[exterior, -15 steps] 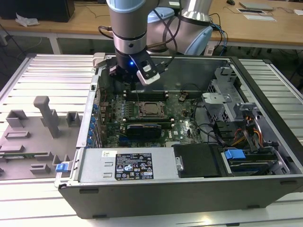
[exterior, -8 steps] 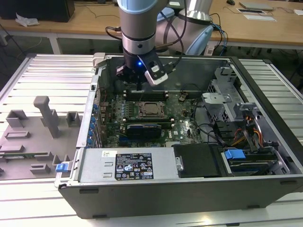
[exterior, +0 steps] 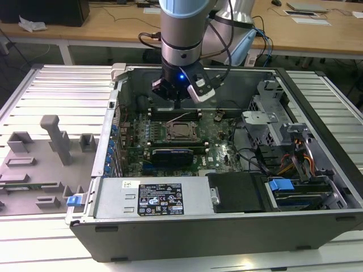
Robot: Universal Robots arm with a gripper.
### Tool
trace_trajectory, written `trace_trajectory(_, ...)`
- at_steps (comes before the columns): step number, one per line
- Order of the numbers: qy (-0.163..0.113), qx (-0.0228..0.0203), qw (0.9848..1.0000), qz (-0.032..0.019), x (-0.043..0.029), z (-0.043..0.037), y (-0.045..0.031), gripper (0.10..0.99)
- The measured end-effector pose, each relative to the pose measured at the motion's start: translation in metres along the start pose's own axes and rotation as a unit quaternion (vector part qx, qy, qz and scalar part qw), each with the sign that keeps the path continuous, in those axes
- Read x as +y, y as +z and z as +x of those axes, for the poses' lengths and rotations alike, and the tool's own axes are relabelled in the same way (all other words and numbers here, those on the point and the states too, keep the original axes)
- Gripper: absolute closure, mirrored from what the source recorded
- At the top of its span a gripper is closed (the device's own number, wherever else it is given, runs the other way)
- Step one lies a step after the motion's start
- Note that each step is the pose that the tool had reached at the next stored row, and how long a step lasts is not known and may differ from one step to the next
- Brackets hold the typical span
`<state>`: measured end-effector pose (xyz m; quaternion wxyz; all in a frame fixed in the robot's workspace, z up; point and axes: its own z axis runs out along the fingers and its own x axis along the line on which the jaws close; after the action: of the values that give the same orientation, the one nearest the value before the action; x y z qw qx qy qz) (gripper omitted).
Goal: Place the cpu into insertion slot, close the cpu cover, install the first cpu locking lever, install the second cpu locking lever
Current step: 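Install the first cpu locking lever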
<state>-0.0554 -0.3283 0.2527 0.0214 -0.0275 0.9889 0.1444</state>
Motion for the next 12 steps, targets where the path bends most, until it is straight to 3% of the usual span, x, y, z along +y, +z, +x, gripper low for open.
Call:
trace_trajectory(4,0.000,-0.0002,1.0000,0.0000,0.0000,-0.0004,0.0000,0.980)
trace_trajectory(6,-0.002,-0.0071,1.0000,0.0005,-0.0001,0.0000,0.0006,0.980)
trace_trajectory(8,-0.006,-0.0203,0.9998,0.0015,-0.0002,0.0005,0.0011,0.980)
trace_trajectory(11,-0.015,-0.0499,0.9986,0.0031,-0.0008,0.0013,0.0031,0.980)
trace_trajectory(12,-0.017,-0.0566,0.9982,0.0035,-0.0009,0.0014,0.0035,0.980)
